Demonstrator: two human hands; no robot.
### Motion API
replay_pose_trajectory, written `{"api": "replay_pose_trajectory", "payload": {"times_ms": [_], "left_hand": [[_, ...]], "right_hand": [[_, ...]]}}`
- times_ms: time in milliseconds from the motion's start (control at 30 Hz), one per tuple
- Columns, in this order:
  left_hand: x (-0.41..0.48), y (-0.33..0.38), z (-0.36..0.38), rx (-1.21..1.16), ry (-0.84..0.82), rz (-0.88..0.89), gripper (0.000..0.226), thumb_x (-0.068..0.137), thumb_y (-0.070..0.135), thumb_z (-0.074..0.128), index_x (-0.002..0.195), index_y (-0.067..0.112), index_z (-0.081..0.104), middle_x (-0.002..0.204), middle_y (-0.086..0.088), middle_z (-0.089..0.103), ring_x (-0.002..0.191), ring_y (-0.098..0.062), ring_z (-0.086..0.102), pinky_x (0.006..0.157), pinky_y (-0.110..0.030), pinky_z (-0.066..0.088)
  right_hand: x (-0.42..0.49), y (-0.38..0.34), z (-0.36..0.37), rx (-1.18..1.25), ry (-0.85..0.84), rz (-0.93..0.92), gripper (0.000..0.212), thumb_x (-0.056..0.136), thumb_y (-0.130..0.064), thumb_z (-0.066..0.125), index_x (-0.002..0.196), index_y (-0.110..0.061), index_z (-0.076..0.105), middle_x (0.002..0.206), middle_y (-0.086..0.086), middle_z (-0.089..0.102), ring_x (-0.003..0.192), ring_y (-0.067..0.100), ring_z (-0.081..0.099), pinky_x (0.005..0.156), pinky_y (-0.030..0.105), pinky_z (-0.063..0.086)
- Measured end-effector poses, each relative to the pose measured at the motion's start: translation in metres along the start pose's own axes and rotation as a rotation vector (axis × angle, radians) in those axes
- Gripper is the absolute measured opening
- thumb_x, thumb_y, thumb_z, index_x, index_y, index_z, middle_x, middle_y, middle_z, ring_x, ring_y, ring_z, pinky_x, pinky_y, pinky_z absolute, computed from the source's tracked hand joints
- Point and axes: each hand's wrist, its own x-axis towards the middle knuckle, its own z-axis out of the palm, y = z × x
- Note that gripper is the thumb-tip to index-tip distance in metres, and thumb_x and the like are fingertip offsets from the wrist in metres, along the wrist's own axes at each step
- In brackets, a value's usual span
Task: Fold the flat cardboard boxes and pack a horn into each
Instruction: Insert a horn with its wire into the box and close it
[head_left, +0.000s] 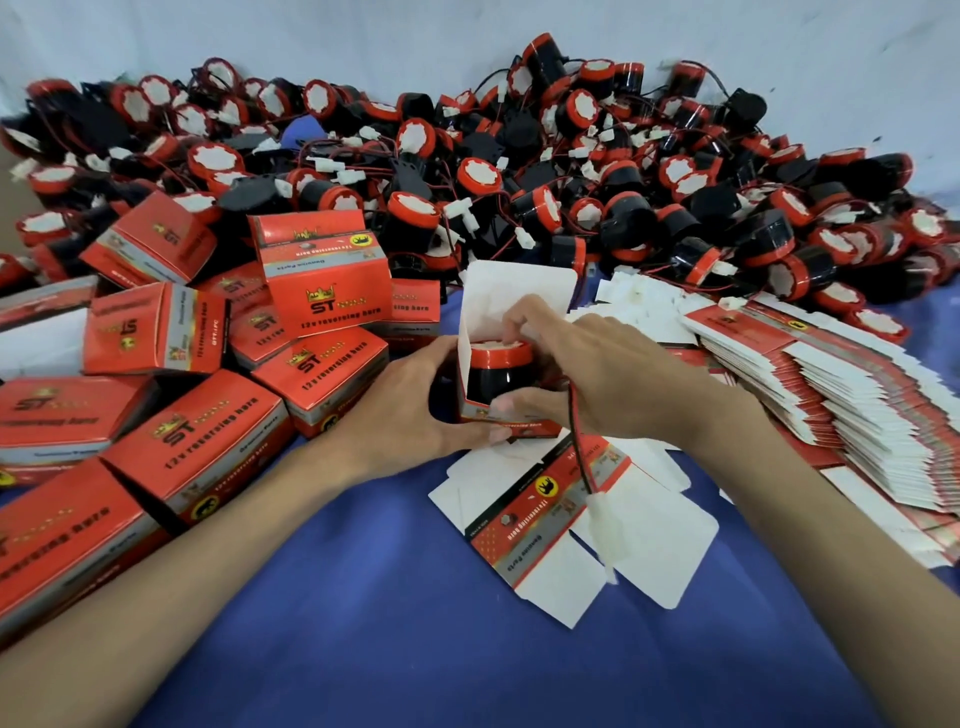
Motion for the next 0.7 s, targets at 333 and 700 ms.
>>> {"api": "replay_pose_trajectory", "payload": {"times_ms": [333,700], "left_hand": [[0.002,-0.004,-0.001,-0.011,-0.002,-0.027,0.068,0.068,0.038,0.083,0.127,0.032,0.05,0.114,0.022,0.061,0.108,0.012,0.053,0.09,-0.003,0.039],[0.0,0.0,0.001,-0.006,0.019,-0.028,0.059,0.068,0.037,0.083,0.112,0.046,0.045,0.107,0.03,0.059,0.102,0.016,0.055,0.082,0.0,0.039]], "right_hand": [[0.003,0.014,0.002,0.082,0.141,-0.05,0.034,0.082,-0.017,0.072,0.115,-0.025,0.065,0.11,-0.007,0.053,0.104,0.009,0.043,0.088,0.012,0.036],[-0.002,0.001,-0.004,-0.306,0.085,-0.079,0.033,0.099,-0.033,0.046,0.127,-0.025,0.06,0.105,-0.004,0.071,0.086,0.016,0.063,0.087,0.04,0.046]]}}
